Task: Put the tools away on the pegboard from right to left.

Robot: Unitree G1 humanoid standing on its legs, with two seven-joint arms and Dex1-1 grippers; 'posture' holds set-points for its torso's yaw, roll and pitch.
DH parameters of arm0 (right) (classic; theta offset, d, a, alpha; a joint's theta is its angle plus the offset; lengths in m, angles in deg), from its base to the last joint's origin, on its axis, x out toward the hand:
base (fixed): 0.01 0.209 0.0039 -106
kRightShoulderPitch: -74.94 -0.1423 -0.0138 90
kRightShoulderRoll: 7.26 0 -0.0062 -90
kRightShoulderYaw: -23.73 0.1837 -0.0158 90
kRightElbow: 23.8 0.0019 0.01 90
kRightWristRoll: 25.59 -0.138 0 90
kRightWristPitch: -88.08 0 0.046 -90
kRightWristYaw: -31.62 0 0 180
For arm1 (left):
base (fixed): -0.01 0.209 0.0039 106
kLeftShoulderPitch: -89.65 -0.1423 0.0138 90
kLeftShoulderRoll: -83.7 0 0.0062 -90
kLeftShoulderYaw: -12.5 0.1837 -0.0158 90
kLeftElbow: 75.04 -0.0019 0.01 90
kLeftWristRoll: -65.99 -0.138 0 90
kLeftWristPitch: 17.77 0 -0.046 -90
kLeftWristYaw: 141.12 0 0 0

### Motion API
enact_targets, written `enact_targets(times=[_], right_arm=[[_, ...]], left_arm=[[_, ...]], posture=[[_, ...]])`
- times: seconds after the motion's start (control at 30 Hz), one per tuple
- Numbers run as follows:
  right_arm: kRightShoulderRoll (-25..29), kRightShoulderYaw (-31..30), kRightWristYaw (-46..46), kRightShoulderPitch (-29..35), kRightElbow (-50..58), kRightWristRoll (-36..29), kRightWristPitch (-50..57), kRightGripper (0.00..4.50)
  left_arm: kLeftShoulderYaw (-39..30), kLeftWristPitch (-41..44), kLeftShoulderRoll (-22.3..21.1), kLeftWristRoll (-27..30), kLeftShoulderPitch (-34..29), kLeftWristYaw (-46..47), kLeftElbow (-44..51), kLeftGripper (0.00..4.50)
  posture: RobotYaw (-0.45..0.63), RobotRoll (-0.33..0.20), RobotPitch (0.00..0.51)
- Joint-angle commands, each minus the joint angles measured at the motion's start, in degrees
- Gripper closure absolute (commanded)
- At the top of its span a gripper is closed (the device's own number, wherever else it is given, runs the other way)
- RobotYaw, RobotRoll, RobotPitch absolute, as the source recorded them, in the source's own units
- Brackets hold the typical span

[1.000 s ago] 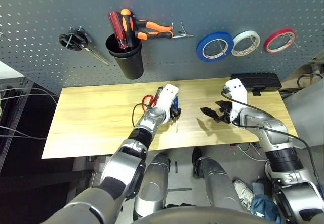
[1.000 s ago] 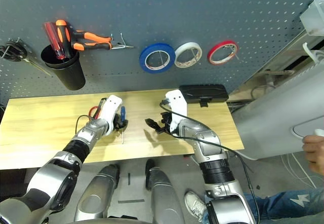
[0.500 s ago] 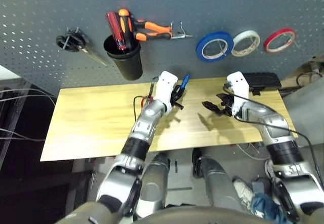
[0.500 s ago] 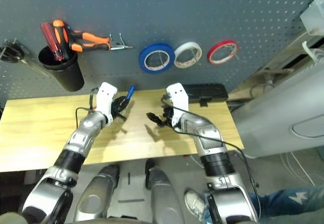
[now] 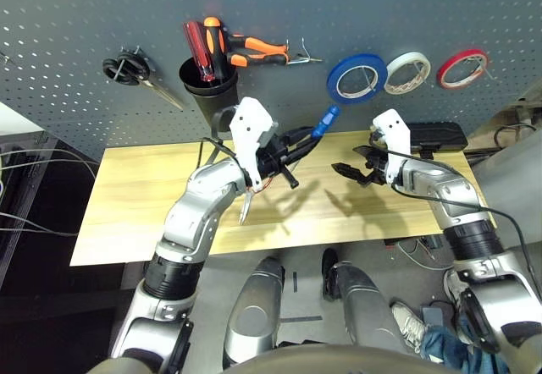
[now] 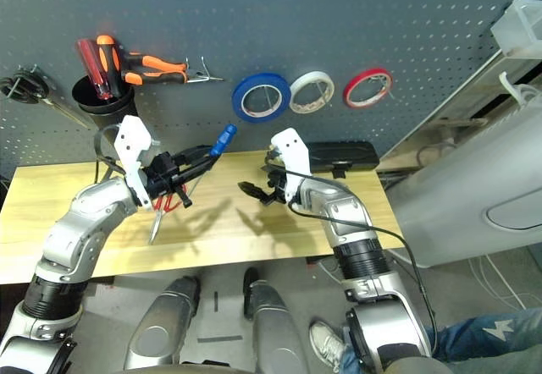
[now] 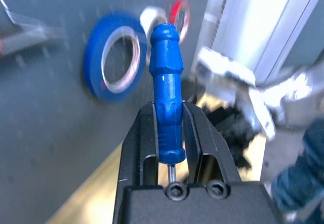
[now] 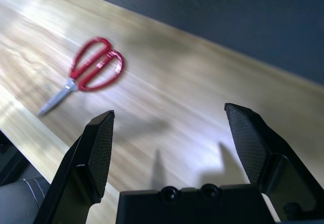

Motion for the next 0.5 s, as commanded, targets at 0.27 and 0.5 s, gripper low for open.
enact_targets(times=[0.27,0.5], right_arm=[[-0.9,-2.5,-4.1,-0.73,3.41,0.86,-3.15,0.0],[-2.28,-2.2,-4.62,-1.73,5.6,0.1,-2.52,0.0]], left_arm=[[-14.92,-9.19,-0.24,1.77,15.24,11.21,-0.99,3.9],[-21.35,-21.03,-5.69,-1.1,16.23,13.35,-5.0,3.9]], posture=[[0.19,0.0,0.216],[0.19,0.0,0.214]])
